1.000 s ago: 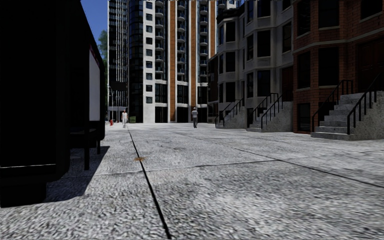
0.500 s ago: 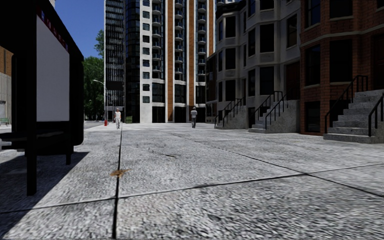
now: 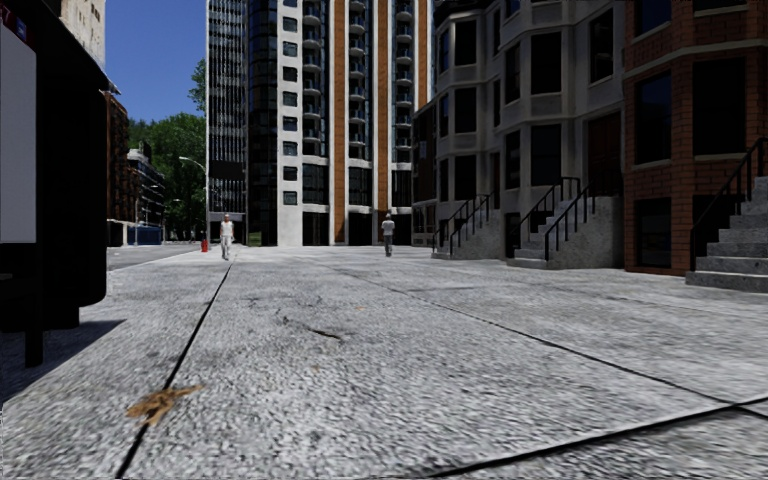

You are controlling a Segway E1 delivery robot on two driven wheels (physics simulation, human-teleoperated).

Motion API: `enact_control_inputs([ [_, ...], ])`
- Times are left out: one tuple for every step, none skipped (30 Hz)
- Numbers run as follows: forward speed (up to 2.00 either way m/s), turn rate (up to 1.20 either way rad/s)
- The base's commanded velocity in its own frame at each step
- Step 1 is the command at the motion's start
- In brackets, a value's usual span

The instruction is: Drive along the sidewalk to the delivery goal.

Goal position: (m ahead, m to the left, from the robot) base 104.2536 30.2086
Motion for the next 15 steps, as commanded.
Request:
enact_control_inputs([
  [2.0, 0.0],
  [2.0, 0.0],
  [2.0, 0.0],
  [2.0, 0.0],
  [2.0, 0.0],
  [2.0, 0.0],
  [2.0, 0.0],
  [2.0, 0.0],
  [2.0, 0.0],
  [2.0, 0.0],
  [2.0, 0.0],
  [2.0, 0.0],
  [2.0, 0.0],
  [2.0, 0.0],
  [2.0, 0.0],
])
